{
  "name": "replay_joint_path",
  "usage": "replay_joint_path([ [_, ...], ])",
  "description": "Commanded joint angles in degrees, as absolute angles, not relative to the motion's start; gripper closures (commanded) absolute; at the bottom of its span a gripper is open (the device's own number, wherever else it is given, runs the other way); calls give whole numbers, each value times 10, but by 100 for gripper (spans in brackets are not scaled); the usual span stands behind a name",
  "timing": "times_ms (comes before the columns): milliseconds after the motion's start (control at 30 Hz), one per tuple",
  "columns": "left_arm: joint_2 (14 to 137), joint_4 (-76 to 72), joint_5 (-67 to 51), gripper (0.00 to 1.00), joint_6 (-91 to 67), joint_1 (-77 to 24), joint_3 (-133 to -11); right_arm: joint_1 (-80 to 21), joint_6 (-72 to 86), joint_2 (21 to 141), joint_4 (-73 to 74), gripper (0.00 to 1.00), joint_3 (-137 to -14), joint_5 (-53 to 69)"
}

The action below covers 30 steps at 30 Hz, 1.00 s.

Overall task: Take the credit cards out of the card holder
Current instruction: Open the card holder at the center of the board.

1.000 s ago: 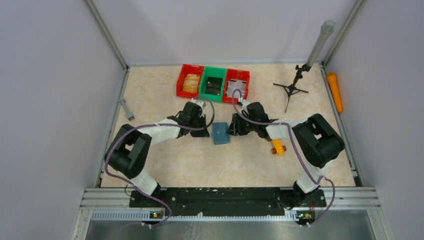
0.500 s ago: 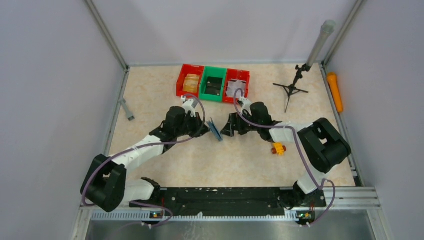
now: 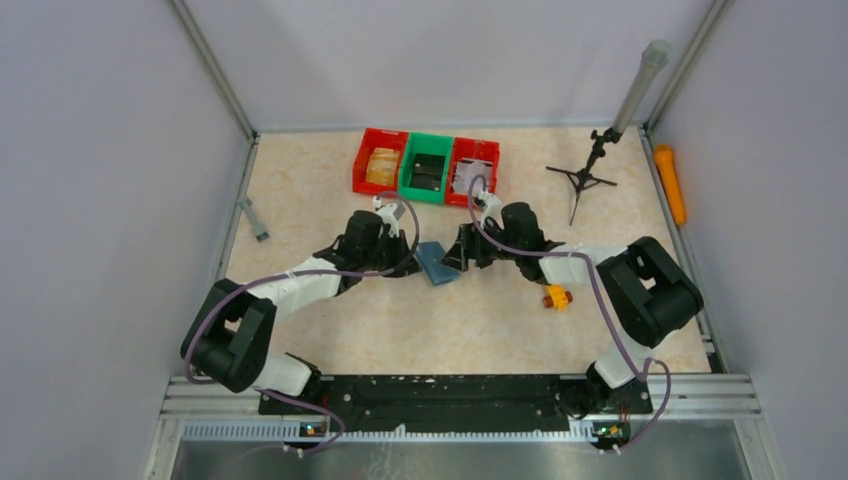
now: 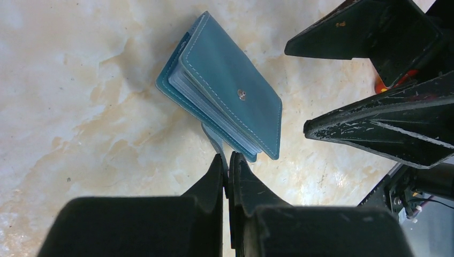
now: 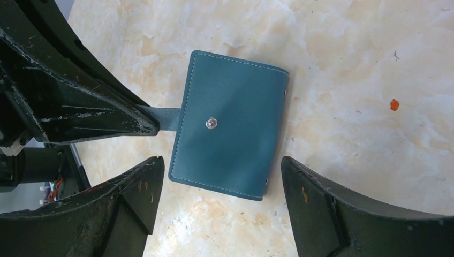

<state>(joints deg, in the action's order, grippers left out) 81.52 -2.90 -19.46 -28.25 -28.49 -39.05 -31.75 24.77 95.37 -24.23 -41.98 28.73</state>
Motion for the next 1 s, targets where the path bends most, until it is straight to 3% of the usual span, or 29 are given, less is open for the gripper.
replay_joint_path([
  [0, 794, -58, -212, 100, -272, -283, -404, -322, 242, 945, -259, 17, -424, 305],
  [167, 763, -88, -218, 100, -272, -283, -382, -336, 222, 943, -247, 7, -429, 303],
  [433, 738, -114, -222, 100, -273, -283, -363, -362, 183, 940, -205, 6, -446, 257],
  [633, 740, -107, -214, 100, -272, -283, -366, -362, 182, 960, -142, 23, -473, 174],
  [767, 733, -103, -202, 100, -270, -284, -363, -361, 191, 956, -137, 40, -472, 150],
  [900, 728, -102, -197, 100, -267, -284, -361, -357, 198, 946, -150, 41, -461, 151],
  [967, 732, -101, -201, 100, -267, -283, -364, -354, 200, 938, -165, 33, -453, 168],
])
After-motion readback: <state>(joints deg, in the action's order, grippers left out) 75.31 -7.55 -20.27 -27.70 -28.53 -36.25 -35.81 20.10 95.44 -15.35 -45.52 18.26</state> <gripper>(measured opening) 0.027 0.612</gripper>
